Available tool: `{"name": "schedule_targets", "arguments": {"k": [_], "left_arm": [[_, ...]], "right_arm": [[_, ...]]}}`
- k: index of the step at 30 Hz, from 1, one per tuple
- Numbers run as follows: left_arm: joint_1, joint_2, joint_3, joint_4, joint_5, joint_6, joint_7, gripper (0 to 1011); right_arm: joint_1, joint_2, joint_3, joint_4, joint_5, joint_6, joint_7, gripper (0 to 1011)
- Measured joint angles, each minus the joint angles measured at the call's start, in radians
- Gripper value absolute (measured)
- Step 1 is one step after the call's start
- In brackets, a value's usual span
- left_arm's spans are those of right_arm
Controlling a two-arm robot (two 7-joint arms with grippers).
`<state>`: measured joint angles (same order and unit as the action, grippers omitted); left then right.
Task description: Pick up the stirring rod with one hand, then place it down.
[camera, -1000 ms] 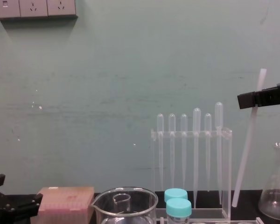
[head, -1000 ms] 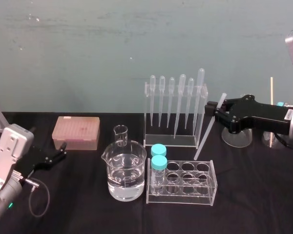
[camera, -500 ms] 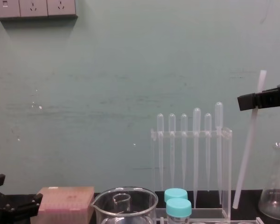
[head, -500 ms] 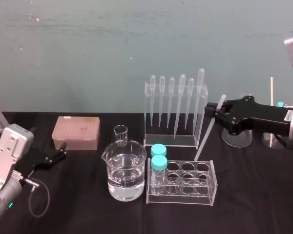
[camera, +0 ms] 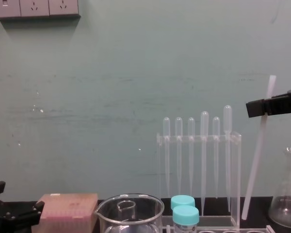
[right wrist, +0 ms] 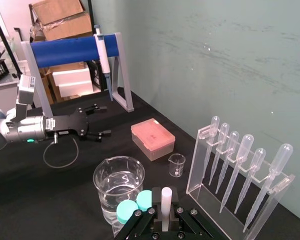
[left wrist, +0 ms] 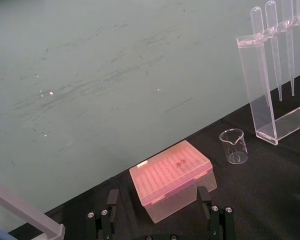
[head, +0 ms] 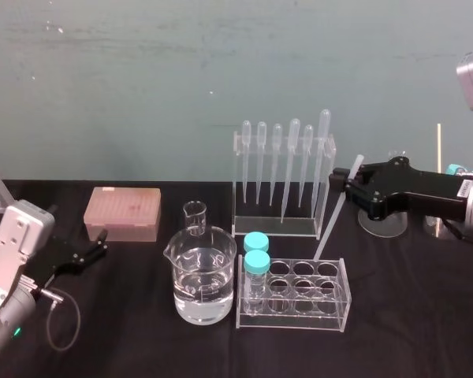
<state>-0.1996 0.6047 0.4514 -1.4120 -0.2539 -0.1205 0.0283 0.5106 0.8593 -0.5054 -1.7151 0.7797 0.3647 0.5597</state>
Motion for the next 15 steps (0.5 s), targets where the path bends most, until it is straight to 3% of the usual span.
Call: {"name": "schedule_targets", "arguments": {"k": [15], "left_arm": [[0.0,0.0,0.0,0.0,0.0,0.0,0.0,1000]], "right_arm": [[0.009,-0.01,-0.014,0.015,-0.012,-0.001,0.009,72]]}}
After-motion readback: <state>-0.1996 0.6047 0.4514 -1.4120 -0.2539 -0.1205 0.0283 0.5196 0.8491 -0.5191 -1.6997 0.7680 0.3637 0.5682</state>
